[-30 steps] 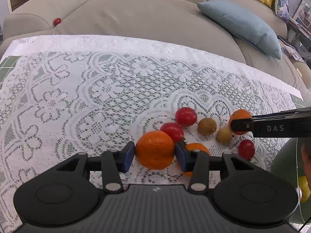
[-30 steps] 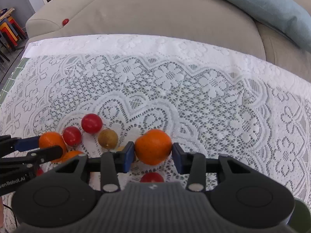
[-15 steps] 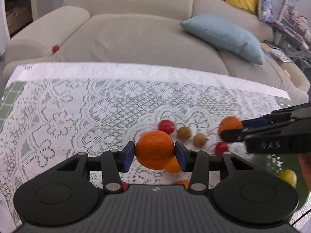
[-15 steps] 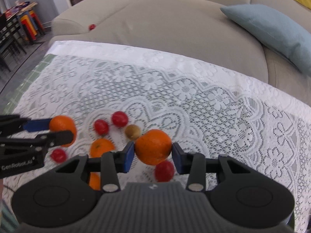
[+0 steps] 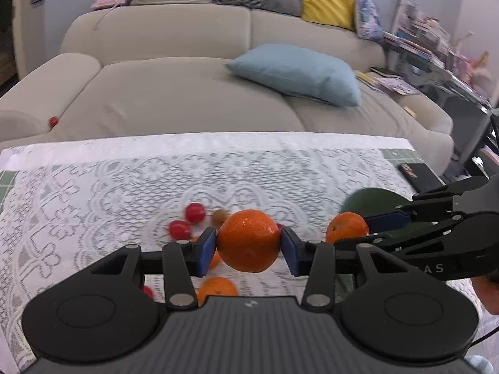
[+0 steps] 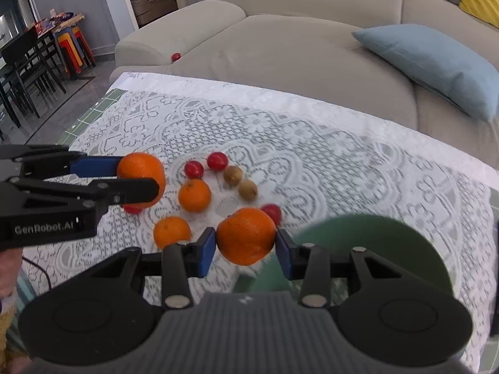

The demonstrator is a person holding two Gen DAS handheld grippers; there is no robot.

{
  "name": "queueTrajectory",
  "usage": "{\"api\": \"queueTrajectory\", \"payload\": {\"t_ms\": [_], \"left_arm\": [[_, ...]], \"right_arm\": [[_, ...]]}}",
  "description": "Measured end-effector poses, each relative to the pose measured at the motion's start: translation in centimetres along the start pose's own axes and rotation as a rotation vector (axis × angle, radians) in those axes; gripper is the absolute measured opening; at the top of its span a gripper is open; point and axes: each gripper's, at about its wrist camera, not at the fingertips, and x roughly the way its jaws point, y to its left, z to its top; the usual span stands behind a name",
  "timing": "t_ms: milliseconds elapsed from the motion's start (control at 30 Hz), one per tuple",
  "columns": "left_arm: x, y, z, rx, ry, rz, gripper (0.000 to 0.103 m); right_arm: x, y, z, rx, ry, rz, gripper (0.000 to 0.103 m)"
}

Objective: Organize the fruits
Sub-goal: 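Carry both oranges over the green colander with both tools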

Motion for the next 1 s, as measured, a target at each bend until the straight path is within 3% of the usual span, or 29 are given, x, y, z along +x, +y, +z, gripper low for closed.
{"api": "queueTrajectory", "payload": {"t_ms": [433,700,1000], "left_arm": [[2.8,-8.4,-0.5,0.171,0.055,-0.145,0.051],[5.9,-11.8,-1.2,0.256,0.115,-0.145,0.051],[7.8,-12.5,-1.5,0.28,0.147,-0.134,0.051]], "right_arm": [[-2.6,-5.2,-4.2,0.023,0.03,-0.127,0.039],[-1.6,-7.3,-5.5,-0.005,0.06,-0.194,0.039],[0.3,-9.1,-5.6,0.009,0.076,-0.196,0.039]]}}
